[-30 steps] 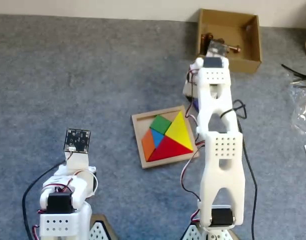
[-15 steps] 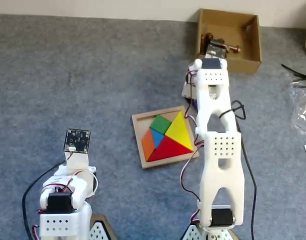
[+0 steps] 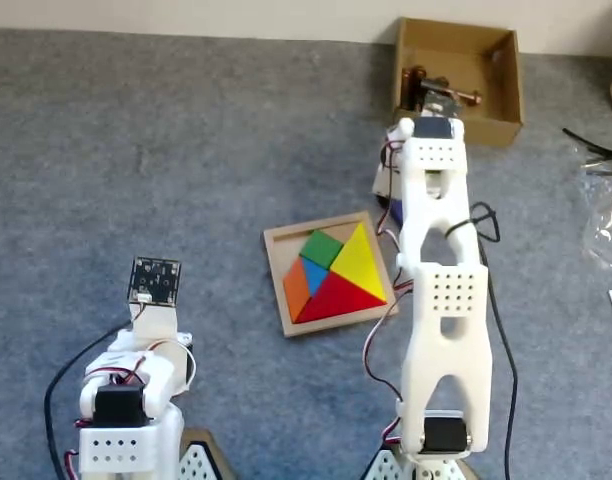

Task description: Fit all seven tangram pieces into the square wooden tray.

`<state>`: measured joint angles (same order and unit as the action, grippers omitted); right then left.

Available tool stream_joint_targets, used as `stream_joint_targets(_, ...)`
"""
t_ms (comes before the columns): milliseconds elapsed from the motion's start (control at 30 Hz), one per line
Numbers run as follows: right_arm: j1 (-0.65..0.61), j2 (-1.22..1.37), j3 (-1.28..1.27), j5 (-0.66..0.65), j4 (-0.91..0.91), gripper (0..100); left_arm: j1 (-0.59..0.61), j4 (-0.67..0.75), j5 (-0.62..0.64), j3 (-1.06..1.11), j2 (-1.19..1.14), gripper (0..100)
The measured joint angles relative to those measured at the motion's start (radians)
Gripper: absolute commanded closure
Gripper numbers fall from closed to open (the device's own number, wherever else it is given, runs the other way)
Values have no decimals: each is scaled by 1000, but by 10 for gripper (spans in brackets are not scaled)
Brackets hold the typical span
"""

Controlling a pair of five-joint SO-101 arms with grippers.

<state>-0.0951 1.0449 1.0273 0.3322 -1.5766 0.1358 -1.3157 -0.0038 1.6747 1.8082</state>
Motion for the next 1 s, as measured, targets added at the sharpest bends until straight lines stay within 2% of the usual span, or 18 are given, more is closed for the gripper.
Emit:
stream_joint_targets(100,0,0,0,-46,-6,907,0,0,0,0,0,993)
stream_joint_targets(300,-6,0,2,-384,-44,907,0,0,0,0,0,993)
stream_joint_targets(633,-6,0,2,-689,-64,907,0,0,0,0,0,993)
stream_joint_targets(1000,-6,6,68,-746,-97,908,0,0,0,0,0,993)
